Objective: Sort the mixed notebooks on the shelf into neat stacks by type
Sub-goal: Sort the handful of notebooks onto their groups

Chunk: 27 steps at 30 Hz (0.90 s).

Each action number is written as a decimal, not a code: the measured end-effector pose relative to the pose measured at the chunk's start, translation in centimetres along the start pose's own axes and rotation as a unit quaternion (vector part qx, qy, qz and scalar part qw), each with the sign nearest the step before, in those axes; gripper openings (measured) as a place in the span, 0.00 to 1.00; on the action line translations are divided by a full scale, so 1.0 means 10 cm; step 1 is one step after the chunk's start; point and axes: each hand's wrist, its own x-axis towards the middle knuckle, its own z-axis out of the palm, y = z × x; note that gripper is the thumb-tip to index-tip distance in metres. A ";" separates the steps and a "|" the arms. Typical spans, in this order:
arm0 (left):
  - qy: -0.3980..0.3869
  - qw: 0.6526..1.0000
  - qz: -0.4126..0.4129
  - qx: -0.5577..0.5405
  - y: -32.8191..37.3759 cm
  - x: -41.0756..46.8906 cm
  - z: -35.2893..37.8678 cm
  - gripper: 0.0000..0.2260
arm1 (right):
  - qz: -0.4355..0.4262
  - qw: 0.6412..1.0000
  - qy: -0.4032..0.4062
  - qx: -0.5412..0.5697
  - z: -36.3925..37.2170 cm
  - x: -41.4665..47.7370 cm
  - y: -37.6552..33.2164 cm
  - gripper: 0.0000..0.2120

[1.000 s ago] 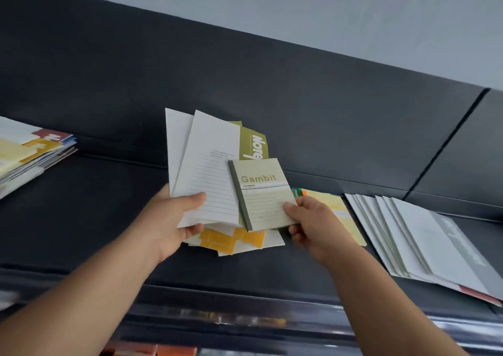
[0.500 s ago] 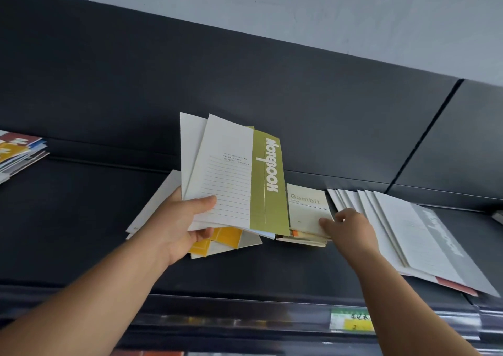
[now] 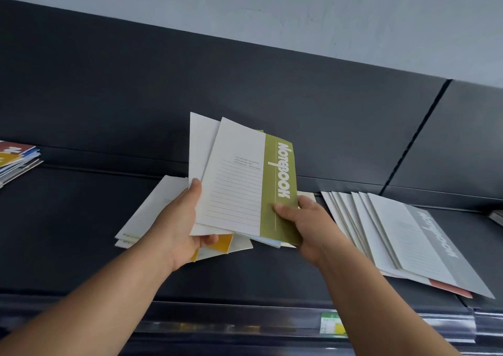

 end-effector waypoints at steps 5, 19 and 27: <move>0.026 1.000 0.009 0.005 0.03 -0.04 -0.07 0.13 | 0.012 0.999 -0.033 0.038 0.05 0.00 0.02 0.10; 0.092 0.993 0.042 0.064 0.23 -0.03 -0.69 0.07 | 0.062 0.995 -0.074 -0.017 0.30 0.19 0.03 0.16; 0.108 0.981 0.007 0.159 0.17 0.14 -0.83 0.08 | 0.050 0.997 -0.053 -0.010 0.16 0.26 -0.01 0.18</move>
